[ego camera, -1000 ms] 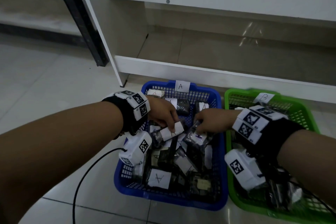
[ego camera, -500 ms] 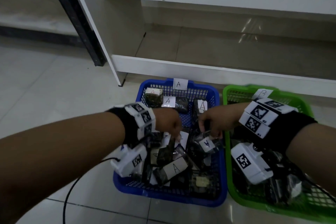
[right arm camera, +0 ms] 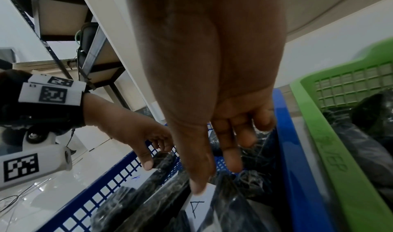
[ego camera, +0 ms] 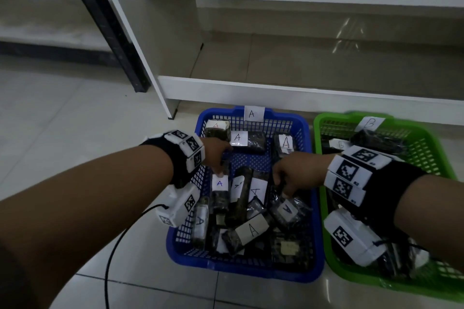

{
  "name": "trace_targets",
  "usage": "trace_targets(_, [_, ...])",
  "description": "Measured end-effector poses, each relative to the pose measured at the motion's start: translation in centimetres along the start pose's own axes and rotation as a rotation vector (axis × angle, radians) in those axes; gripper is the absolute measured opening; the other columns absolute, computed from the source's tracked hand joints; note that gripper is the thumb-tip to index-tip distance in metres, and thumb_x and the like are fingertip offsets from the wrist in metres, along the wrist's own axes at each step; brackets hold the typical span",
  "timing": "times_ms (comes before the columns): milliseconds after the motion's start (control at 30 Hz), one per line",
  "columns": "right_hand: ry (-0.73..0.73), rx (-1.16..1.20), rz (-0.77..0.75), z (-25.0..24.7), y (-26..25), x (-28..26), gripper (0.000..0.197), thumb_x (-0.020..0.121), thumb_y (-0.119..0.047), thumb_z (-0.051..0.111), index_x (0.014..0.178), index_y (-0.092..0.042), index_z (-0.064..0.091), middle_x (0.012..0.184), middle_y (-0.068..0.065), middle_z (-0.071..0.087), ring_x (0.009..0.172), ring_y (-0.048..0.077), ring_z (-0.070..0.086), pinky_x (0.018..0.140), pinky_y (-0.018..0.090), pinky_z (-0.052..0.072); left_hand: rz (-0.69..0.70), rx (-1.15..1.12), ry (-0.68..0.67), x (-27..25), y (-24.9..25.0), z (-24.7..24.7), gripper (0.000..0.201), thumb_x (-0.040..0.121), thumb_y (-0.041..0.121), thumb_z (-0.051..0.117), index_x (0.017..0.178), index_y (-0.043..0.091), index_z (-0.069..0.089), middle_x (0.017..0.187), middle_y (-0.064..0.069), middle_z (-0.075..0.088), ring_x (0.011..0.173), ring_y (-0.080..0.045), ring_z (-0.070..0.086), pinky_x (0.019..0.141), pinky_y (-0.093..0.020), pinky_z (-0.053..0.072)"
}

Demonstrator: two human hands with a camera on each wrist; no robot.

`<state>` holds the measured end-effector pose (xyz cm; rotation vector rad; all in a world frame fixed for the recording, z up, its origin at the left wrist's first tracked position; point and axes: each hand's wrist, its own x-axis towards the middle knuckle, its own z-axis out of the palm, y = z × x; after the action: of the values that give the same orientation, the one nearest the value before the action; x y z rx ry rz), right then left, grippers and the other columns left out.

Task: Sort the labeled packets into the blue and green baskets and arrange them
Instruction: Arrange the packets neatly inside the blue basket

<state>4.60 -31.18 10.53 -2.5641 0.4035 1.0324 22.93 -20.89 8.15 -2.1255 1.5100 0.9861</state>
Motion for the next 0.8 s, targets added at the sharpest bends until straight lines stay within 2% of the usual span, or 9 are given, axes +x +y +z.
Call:
trace_targets(133, [0.244,0.289,-0.008,-0.2,0.1,0.0,0.038,0.085,-0.039,0.064,0.114,-0.016,0.058,0.096,-0.005,0.057,0.087,0.011,0.054,0.071,0.021,0.042,0.025,-0.257,-0.141,0.2,-0.2,-1.5,0.039,0.083,0.02,0.069,0.121,0.013,0.061,0.119,-0.009,0.065,0.101,-0.021,0.061,0.092,-0.032,0.051])
trace_targets(267, [0.282,0.684,-0.005,-0.3,-0.6,0.2,0.061,0.082,-0.048,0.064,0.132,-0.025,0.037,0.108,0.006,0.065,0.096,0.025,0.065,0.083,0.039,0.054,0.135,-0.715,-0.151,-0.8,0.7,-2.9,0.025,0.086,0.007,0.065,0.11,0.011,0.061,0.093,-0.002,0.063,0.079,-0.01,0.056,0.069,-0.017,0.05])
trace_targets(300, [0.288,0.789,-0.012,-0.2,-0.9,0.2,0.064,0.082,-0.046,0.065,0.133,-0.025,0.033,0.11,0.005,0.065,0.096,0.024,0.065,0.082,0.037,0.056,0.178,-0.813,-0.143,-1.1,1.2,-3.1,0.022,0.087,0.005,0.063,0.107,0.011,0.06,0.09,-0.001,0.061,0.077,-0.008,0.056,0.068,-0.016,0.05])
trace_targets(367, [0.313,0.937,-0.053,0.0,-1.2,0.2,0.058,0.083,-0.033,0.069,0.129,-0.021,0.036,0.11,0.001,0.062,0.089,0.013,0.062,0.073,0.021,0.054,0.242,-0.981,-0.12,-1.6,2.1,-3.0,0.016,0.089,0.004,0.06,0.103,0.01,0.057,0.09,-0.002,0.061,0.078,-0.008,0.058,0.072,-0.018,0.05])
trace_targets(433, [0.341,0.95,-0.05,0.1,-1.1,0.3,0.056,0.082,-0.019,0.071,0.128,-0.017,0.04,0.108,0.002,0.06,0.083,0.01,0.059,0.065,0.016,0.051,0.245,-1.097,-0.077,-1.8,2.6,-2.3,0.012,0.092,0.013,0.057,0.103,0.007,0.056,0.094,-0.006,0.062,0.081,-0.012,0.059,0.077,-0.023,0.05])
trace_targets(533, [0.4,0.9,0.022,-0.1,-0.1,0.4,0.065,0.08,-0.015,0.072,0.133,-0.017,0.036,0.106,0.005,0.059,0.072,0.014,0.058,0.054,0.018,0.048,0.157,-0.789,0.029,-1.5,2.9,-1.0,0.038,0.097,0.041,0.044,0.103,0.005,0.056,0.094,-0.012,0.058,0.083,-0.023,0.056,0.087,-0.039,0.051])
trace_targets(633, [0.434,0.794,0.077,-0.5,1.2,0.2,0.061,0.084,-0.016,0.069,0.135,-0.02,0.036,0.105,0.004,0.053,0.054,0.008,0.047,0.039,0.012,0.036,0.094,-0.283,-0.007,-1.5,2.9,1.0,0.038,0.099,0.041,0.04,0.122,0.012,0.049,0.12,-0.004,0.053,0.108,-0.024,0.054,0.091,-0.027,0.039])
trace_targets(733, [0.448,0.725,0.113,-0.6,2.2,0.1,0.055,0.084,-0.022,0.069,0.132,-0.02,0.041,0.11,0.006,0.054,0.067,0.018,0.057,0.054,0.024,0.044,0.051,-0.24,-0.064,0.2,2.7,4.0,0.046,0.094,0.046,0.048,0.111,0.004,0.054,0.121,-0.017,0.059,0.094,-0.025,0.056,0.074,-0.028,0.04])
trace_targets(800, [0.451,0.701,0.119,-0.5,2.5,0.3,0.054,0.083,-0.024,0.069,0.13,-0.021,0.041,0.116,0.005,0.053,0.078,0.021,0.06,0.06,0.027,0.046,0.021,-0.34,-0.014,1.2,2.5,5.0,0.054,0.089,0.045,0.058,0.124,0.005,0.05,0.127,-0.016,0.057,0.1,-0.023,0.056,0.079,-0.027,0.042])
